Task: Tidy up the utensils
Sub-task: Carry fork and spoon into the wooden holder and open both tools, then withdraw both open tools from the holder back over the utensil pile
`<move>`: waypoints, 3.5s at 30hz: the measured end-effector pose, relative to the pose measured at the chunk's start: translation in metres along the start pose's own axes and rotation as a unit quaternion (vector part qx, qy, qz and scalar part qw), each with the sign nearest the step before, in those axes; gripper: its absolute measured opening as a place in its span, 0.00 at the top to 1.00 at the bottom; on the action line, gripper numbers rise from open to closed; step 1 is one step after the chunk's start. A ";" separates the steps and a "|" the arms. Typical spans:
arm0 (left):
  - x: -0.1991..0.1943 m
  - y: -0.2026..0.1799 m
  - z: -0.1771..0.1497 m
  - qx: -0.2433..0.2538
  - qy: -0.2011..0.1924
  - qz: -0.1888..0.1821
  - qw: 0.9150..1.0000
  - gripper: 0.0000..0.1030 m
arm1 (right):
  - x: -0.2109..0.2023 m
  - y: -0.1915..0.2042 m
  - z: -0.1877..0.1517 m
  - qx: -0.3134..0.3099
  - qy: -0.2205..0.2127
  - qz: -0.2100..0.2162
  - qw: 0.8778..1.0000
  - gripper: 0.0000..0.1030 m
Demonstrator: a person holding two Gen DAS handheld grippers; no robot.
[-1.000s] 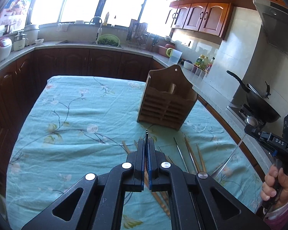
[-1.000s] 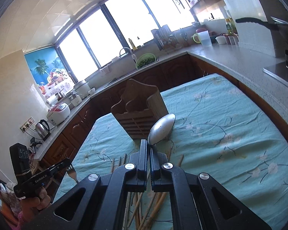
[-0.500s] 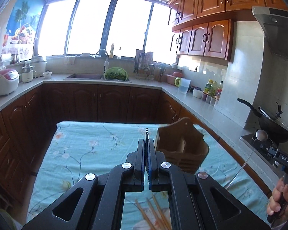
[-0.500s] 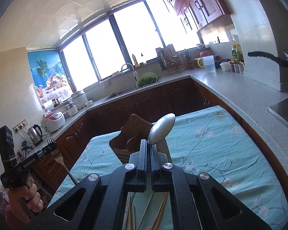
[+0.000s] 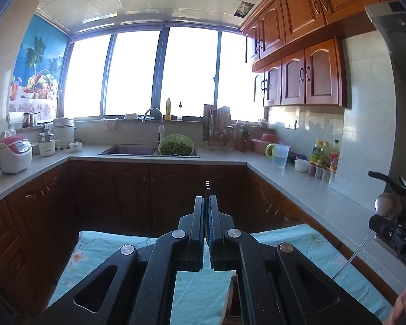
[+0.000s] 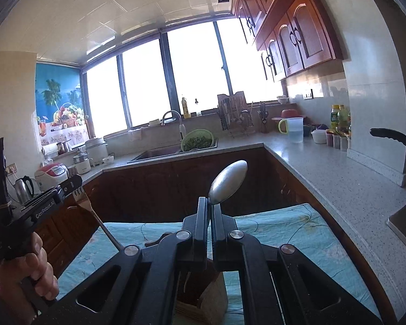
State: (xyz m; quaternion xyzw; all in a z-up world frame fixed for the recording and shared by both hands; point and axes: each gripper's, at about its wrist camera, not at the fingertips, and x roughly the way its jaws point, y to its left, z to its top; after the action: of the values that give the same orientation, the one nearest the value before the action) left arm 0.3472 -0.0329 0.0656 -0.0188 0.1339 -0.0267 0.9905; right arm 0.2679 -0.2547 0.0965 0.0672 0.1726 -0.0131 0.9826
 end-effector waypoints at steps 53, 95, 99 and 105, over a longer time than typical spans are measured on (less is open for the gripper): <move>-0.009 0.034 -0.039 -0.060 0.112 0.004 0.992 0.22 | 0.001 -0.046 -0.062 0.097 0.075 0.016 0.992 0.17; -0.164 0.051 -0.106 -0.126 0.247 0.006 0.961 0.22 | -0.120 -0.022 -0.172 0.095 0.162 0.001 0.982 0.28; -0.148 0.046 -0.104 -0.121 0.258 0.002 0.959 0.25 | -0.103 -0.026 -0.175 0.099 0.188 -0.001 0.977 0.48; -0.117 0.037 -0.107 -0.106 0.292 -0.009 0.951 0.39 | -0.077 -0.018 -0.181 0.084 0.225 0.008 0.971 0.66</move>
State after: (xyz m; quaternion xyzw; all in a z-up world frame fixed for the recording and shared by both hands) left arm 0.2074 0.0076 -0.0079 -0.1161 0.4190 -0.0258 0.9002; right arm 0.1333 -0.2472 -0.0481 0.1518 0.3870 -0.0037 0.9095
